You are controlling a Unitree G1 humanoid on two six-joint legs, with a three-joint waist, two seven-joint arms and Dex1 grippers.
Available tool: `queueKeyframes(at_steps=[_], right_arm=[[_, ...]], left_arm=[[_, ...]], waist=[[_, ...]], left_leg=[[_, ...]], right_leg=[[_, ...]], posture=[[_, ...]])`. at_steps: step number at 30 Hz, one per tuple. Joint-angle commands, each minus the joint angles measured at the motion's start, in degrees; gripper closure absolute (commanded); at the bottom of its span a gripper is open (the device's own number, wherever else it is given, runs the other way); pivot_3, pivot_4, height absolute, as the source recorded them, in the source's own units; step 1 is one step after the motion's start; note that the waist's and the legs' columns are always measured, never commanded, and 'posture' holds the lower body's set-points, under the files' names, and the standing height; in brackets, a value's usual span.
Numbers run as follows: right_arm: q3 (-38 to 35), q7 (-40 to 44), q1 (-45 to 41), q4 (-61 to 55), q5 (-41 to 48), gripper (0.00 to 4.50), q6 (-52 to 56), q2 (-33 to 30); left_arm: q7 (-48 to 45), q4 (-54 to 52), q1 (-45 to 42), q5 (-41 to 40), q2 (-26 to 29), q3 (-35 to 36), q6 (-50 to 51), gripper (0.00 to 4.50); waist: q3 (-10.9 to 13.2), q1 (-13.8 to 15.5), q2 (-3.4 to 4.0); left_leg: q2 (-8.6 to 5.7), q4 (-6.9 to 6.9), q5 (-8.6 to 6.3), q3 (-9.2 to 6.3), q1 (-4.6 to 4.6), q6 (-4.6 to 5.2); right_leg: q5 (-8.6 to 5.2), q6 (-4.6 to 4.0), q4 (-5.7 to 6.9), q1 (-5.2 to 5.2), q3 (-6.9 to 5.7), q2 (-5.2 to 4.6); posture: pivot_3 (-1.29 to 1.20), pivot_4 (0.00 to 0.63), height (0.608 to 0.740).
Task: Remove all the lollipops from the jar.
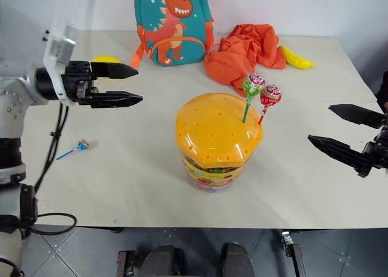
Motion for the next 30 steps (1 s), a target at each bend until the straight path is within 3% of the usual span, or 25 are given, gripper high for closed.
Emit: queueKeyframes(at_steps=[1, 7, 16, 20, 30], right_arm=[[1.74, -4.68, -2.01, -4.25, 4.03, 0.0, 3.08, 0.5], [7.14, -9.35, -9.67, -4.98, 10.2, 0.0, 5.51, 2.26], [17.62, -10.17, -19.25, -2.87, 9.32, 0.0, 4.89, 4.53], [17.08, -10.13, -21.46, -1.41, 9.75, 0.93, 4.02, 5.05], [16.3, -8.6, -23.12, -1.87, 10.26, 4.41, 5.3, 2.86]], left_arm=[[-6.93, 1.82, 2.99, -4.3, -1.69, 4.9, -8.3, 0.01], [-14.21, 2.32, 7.05, -7.51, -2.26, 6.96, -12.41, 0.01], [-11.72, -2.38, 12.2, -8.31, -0.44, 8.71, -10.85, 0.01], [-10.19, -4.45, 13.95, -9.1, 0.38, 9.67, -9.96, 0.0], [-9.51, -5.29, 14.54, -10.32, 0.26, 9.53, -9.74, 0.0]], waist=[[0.0, -0.1, 0.0], [-0.01, 0.23, -0.03], [-0.02, 0.06, -0.05], [-0.03, 0.07, -0.05], [-0.03, 0.06, -0.05]], left_leg=[[0.0, -0.03, 0.0, 0.01, 0.01, 0.0], [-0.01, 0.05, 0.0, -0.06, -0.05, 0.0], [-0.03, 0.03, -0.01, -0.15, -0.06, 0.01], [-0.03, 0.01, -0.01, -0.19, -0.07, 0.01], [-0.03, 0.01, -0.01, -0.21, -0.08, 0.01]], right_leg=[[0.0, 0.0, -0.01, 0.0, -0.01, 0.01], [0.0, 0.0, 0.0, 0.01, -0.05, -0.01], [0.0, 0.0, -0.01, 0.03, -0.08, -0.05], [0.0, 0.0, -0.01, 0.03, -0.1, -0.04], [0.0, 0.0, -0.01, 0.04, -0.12, -0.05]], posture=[[0.0, 0.15, 0.74], [0.0, 0.15, 0.74], [0.0, 0.15, 0.74], [0.0, 0.15, 0.74], [0.0, 0.15, 0.74]])
